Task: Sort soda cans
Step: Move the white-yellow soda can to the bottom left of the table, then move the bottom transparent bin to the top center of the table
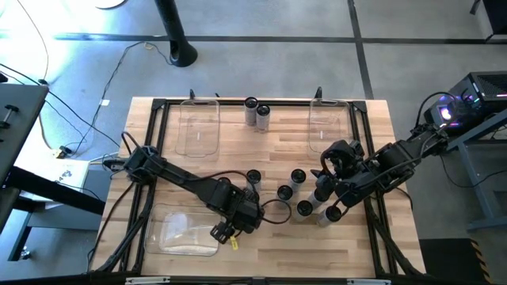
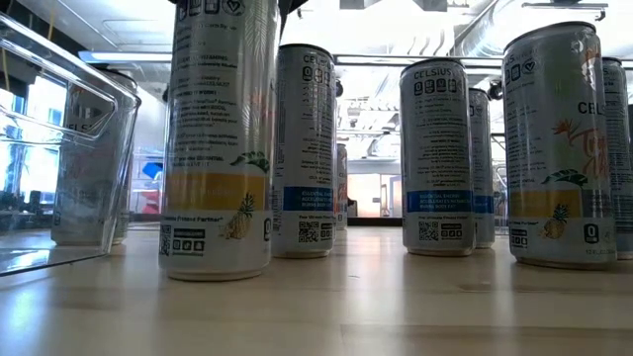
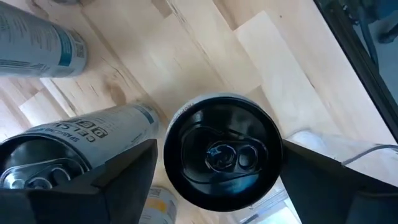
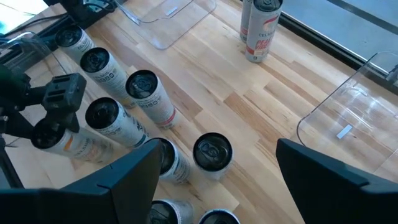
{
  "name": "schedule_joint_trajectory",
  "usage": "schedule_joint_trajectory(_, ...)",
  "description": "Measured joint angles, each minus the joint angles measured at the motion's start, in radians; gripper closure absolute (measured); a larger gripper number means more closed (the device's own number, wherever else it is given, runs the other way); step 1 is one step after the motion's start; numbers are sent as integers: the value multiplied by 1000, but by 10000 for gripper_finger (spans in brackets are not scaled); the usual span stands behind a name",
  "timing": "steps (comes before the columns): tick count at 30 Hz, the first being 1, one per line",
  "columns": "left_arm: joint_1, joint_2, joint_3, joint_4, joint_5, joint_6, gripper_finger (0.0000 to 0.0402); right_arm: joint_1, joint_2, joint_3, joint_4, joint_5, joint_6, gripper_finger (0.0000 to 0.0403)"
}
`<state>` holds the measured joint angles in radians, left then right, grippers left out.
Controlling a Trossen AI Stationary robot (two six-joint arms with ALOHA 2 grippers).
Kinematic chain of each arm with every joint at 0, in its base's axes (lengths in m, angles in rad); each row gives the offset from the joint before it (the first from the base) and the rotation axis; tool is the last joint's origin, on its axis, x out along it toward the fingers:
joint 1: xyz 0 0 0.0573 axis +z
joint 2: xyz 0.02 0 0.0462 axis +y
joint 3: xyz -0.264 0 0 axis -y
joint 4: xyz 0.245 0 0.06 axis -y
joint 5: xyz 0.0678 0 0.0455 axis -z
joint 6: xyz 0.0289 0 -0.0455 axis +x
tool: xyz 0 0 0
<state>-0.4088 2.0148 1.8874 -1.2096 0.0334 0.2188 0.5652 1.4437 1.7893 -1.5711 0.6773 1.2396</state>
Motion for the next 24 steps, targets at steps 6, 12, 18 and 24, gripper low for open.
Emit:
schedule_joint_trajectory(6, 0, -7, 0, -34, 2, -5, 93, 0, 0, 0, 0, 0, 1, 92)
schedule_joint_trajectory(12, 7, -82, 0, -47, 3, 3, 93, -2, 0, 0, 0, 3, 0, 92)
schedule_joint_trajectory(18, 24, -196, 0, -67, -41, -40, 92, -3, 0, 0, 0, 11, 9, 92)
schedule_joint_trajectory(24, 52, -345, 0, -159, -165, -132, 92, -19, 0, 0, 22, -3, 18, 92)
